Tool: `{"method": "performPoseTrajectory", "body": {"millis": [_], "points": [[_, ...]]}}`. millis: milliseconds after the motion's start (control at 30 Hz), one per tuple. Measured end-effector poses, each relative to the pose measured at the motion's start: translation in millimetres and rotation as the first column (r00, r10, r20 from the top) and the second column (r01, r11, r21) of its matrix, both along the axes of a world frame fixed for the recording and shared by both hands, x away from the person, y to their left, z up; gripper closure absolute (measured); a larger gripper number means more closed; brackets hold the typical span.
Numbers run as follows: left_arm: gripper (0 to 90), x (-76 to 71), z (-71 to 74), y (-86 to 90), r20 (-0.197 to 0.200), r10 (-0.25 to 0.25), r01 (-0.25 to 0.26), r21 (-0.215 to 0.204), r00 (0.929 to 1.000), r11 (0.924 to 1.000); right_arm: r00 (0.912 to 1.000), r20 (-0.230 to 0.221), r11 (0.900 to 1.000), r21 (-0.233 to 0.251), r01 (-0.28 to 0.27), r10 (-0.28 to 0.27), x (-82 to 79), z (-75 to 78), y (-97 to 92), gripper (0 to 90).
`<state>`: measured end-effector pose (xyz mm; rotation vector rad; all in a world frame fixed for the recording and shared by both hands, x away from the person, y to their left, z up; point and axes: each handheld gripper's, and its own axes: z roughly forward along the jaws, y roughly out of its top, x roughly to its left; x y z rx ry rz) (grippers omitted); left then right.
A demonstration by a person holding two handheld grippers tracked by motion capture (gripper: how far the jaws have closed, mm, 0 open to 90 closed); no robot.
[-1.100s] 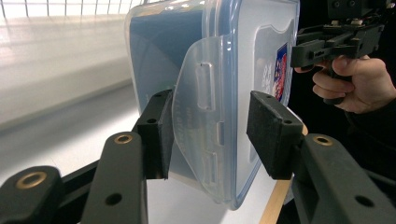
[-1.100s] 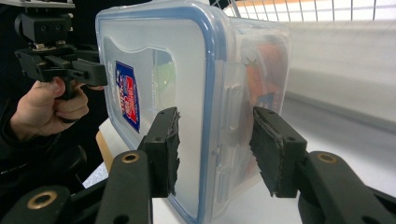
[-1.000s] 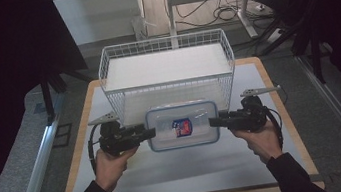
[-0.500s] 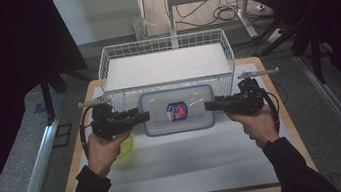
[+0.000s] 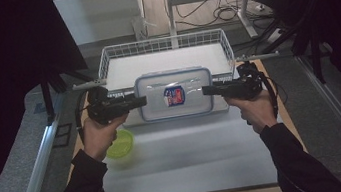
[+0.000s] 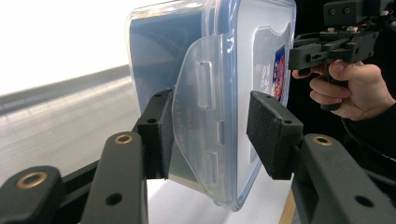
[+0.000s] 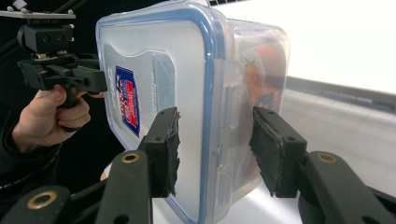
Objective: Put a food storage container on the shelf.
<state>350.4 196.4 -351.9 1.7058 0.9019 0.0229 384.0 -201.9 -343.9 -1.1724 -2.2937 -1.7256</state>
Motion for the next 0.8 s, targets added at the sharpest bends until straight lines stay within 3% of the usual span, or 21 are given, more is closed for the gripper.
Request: {"method": "performPoseTrajectory", "body": {"millis": [333,500,800], "points": [[52.4,19.8,19.5,3.1,0.001,0.000,0.000,-0.009,1.0000,1.0000,0.9997,0.017,0.9997,0.013,0.019,-0.019,17.3,22.5,3.3,52.6],[52.5,38.2,29.3,7.1,0.001,-0.005,0.005,-0.030,1.0000,0.9995,0.9988,0.031,0.9992,0.015,0.036,-0.037,31.4,39.6,6.9,52.7],[52.3,58.9,37.6,13.9,0.008,0.008,-0.008,-0.039,0.9999,0.9992,0.9985,0.019,0.9981,0.036,0.050,-0.050,51.6,45.1,12.7,52.7]]}}
